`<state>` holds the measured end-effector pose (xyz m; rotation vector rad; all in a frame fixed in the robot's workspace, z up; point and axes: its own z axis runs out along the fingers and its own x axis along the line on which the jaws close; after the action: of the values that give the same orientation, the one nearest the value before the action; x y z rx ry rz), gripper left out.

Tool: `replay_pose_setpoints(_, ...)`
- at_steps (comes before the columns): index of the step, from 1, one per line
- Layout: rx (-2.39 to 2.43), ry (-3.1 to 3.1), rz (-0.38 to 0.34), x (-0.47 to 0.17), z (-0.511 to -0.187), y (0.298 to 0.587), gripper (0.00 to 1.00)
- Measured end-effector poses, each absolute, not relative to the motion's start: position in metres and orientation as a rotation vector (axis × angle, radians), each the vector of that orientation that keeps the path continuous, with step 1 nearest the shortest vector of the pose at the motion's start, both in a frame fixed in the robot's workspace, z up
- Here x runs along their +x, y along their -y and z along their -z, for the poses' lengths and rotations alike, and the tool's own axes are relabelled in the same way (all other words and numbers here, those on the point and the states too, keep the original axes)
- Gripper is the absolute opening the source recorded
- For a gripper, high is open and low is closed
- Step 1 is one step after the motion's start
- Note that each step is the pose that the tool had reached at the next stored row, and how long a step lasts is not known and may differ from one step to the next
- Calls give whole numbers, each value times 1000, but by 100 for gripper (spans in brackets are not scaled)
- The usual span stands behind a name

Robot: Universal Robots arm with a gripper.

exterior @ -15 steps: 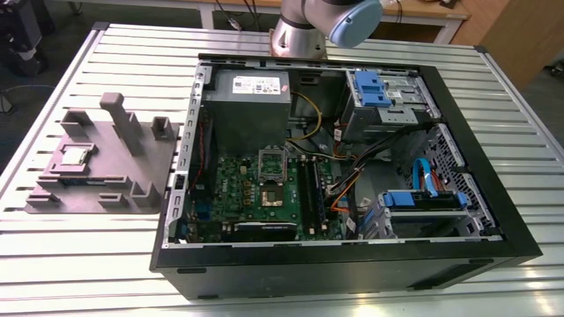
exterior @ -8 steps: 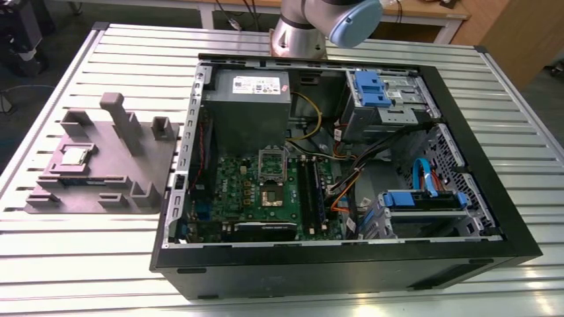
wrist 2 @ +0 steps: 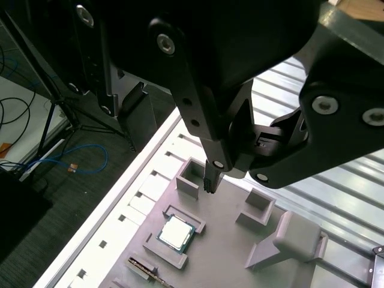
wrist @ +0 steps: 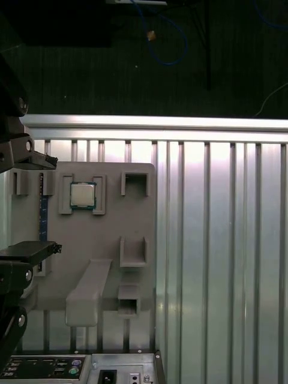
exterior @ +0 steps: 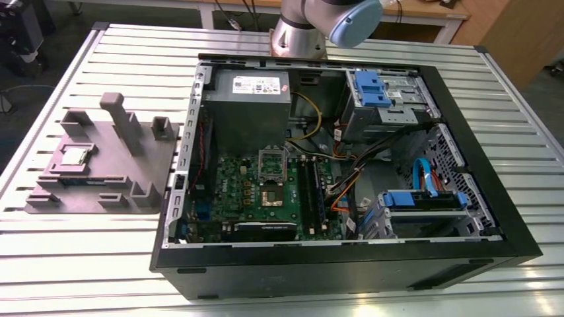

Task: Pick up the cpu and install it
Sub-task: 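Pick up the cpu and move it towards the insertion slot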

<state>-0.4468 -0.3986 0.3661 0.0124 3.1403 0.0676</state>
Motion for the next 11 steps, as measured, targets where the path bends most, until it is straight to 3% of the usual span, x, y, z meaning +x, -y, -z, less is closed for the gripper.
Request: replay_pose_setpoints(11, 12, -3140, -68, -447, -362, 399, 59)
